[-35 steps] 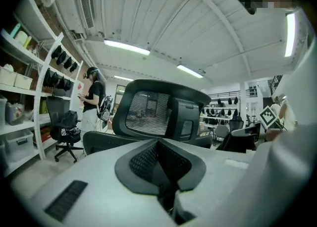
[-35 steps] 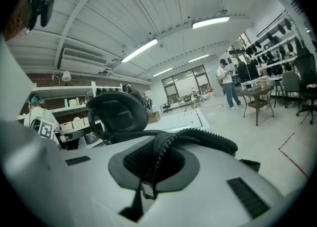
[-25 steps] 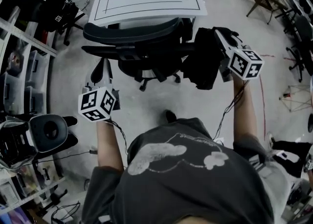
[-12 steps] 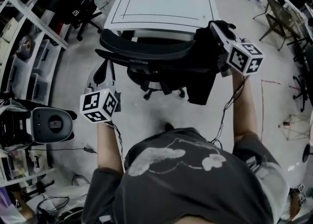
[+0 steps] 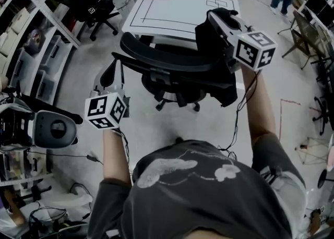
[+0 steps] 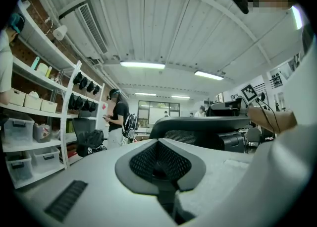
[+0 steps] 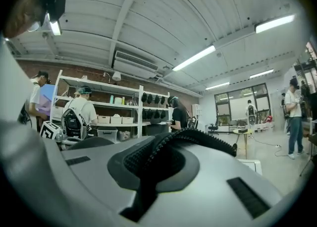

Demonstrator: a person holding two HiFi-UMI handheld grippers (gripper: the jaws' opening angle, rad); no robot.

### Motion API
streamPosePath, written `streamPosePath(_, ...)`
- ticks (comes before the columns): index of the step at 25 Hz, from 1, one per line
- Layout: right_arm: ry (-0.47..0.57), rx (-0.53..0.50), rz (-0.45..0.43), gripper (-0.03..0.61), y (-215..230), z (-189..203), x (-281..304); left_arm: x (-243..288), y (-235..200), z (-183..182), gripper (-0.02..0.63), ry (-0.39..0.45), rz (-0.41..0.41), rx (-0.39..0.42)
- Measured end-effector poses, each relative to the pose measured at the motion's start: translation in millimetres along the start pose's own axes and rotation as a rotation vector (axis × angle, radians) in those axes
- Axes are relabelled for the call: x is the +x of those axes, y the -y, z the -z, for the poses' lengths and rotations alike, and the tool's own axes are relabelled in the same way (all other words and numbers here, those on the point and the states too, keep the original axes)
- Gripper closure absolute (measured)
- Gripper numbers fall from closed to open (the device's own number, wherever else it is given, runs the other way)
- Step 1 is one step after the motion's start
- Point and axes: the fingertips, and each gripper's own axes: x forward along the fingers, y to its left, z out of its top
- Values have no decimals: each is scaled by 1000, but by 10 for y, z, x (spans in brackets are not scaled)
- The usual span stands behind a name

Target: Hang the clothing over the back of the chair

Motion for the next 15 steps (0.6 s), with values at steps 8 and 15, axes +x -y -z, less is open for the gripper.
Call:
streamPosePath(8,104,-57,-135,581,-627,-584,144,-199,-22,-70,612,20,18,16)
streamPosePath(15,161,-104,-190,581,-1373,-766,-121,-553,-46,-18,612,22,53,14)
